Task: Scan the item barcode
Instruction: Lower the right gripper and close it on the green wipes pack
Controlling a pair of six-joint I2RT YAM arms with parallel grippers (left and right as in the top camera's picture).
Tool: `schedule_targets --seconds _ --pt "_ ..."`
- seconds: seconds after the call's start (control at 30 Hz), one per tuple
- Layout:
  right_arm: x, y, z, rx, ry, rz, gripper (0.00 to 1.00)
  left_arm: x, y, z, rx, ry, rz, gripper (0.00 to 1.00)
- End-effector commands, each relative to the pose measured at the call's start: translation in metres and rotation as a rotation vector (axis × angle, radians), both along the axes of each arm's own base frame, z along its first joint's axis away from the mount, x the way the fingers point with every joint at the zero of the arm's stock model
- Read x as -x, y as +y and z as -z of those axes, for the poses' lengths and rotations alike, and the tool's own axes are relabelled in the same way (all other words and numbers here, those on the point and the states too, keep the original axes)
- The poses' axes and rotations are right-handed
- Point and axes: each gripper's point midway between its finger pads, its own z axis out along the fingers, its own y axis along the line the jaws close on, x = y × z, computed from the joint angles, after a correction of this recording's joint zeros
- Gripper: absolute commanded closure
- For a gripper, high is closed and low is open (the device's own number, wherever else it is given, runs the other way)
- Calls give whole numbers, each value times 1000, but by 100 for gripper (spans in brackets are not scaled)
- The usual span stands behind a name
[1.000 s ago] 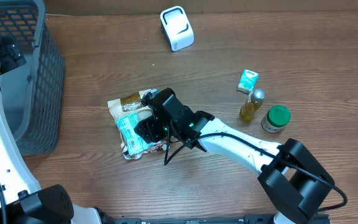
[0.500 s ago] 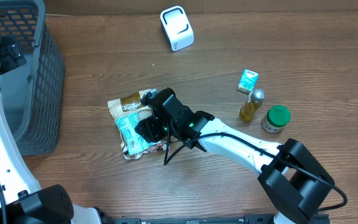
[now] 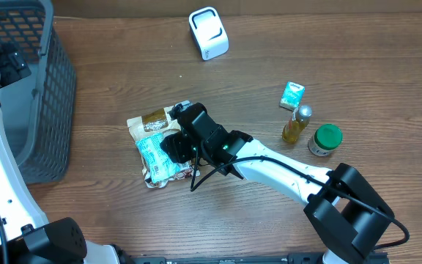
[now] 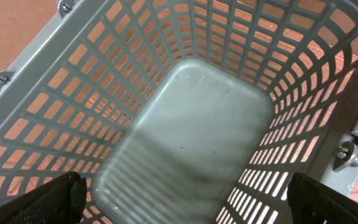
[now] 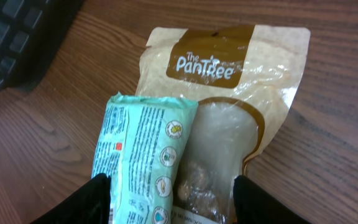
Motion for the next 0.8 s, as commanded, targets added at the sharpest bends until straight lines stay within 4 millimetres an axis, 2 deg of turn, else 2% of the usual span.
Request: schedule_targets --seconds 0.0,0.13,0.2,0.43,0.63,0.77 --pt "-3 -1 4 8 -8 19 41 -2 -2 -5 -11 -6 22 0" --pt "3 4 4 -10 15 -10 42 -2 -2 -5 -11 -7 22 0" --pt "7 6 5 -12 21 -17 48 -2 -2 -5 -11 -7 22 0" --pt "13 13 10 -8 24 -37 49 -2 -2 -5 -11 -7 22 0" --pt "16 19 32 9 40 -48 49 -2 -2 -5 -11 -7 22 1" --pt "16 21 46 17 54 -53 53 -2 -2 -5 -11 -7 21 1"
